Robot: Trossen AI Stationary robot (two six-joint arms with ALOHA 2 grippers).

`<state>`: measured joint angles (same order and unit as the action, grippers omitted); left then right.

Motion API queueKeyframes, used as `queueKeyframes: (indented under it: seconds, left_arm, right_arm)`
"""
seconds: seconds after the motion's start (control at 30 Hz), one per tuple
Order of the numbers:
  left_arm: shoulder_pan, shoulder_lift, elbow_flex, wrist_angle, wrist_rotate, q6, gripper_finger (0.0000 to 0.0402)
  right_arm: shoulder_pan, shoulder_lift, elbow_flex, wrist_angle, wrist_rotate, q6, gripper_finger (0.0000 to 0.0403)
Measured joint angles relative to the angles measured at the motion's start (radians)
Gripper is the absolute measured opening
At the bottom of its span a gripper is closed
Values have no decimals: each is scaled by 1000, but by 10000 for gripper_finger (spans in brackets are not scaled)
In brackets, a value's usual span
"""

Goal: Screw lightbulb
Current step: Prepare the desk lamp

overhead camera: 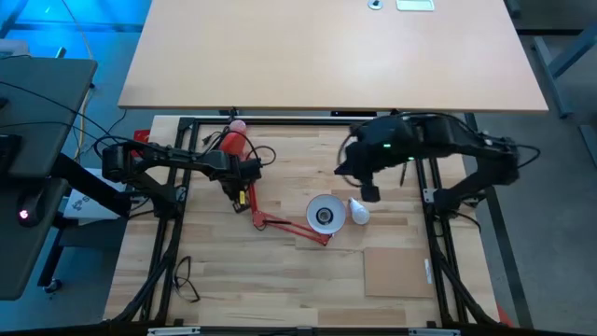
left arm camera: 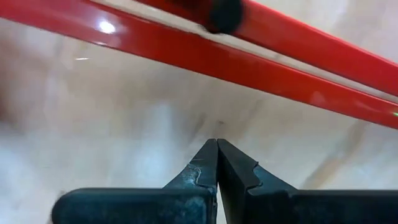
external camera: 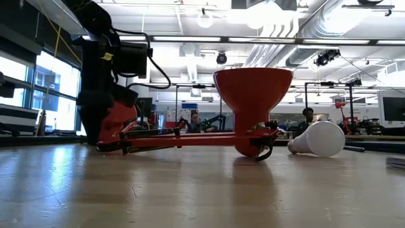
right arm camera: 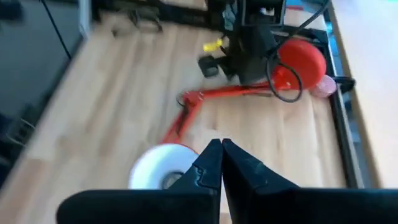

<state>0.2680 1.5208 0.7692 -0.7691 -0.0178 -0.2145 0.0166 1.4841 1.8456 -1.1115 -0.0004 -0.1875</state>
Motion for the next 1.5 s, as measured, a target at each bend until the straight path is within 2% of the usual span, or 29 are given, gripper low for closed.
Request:
queueKeyframes:
  seconds: [0.1,0.27,0.43,0.53,0.7,0.8,0.93,1.03,1.33,1.5]
  left_arm:
    - [-1,0,0,-4,14,0,0]
    - [0,0,0,-3,14,1,0]
    - [0,0,0,-2,15,25,0]
    - [0,0,0,-1,17,44,0]
    - [0,0,0,6,17,62,0]
    - [0,0,0,8,17,62,0]
    - [0,0,0,9,31,62,0]
    - [0,0,0,10,36,62,0]
    - [0,0,0,11,40,39,0]
    - [0,0,0,12,40,36,0]
  right_arm:
    - [0,117,136,-166,25,-28,39]
    - [0,251,227,-407,51,61,143]
    - [-9,250,130,-455,23,156,248]
    - [-31,183,16,-438,15,262,284]
    - [-51,-6,-344,-272,-34,517,298]
    - [-32,-111,-575,-157,-47,749,299]
    - [-22,-176,-761,-56,-116,1047,299]
    - [-23,-185,-826,-10,-161,1103,299]
    - [-29,-162,-911,43,-81,1218,299]
    - [-37,-162,-927,144,-81,1165,299]
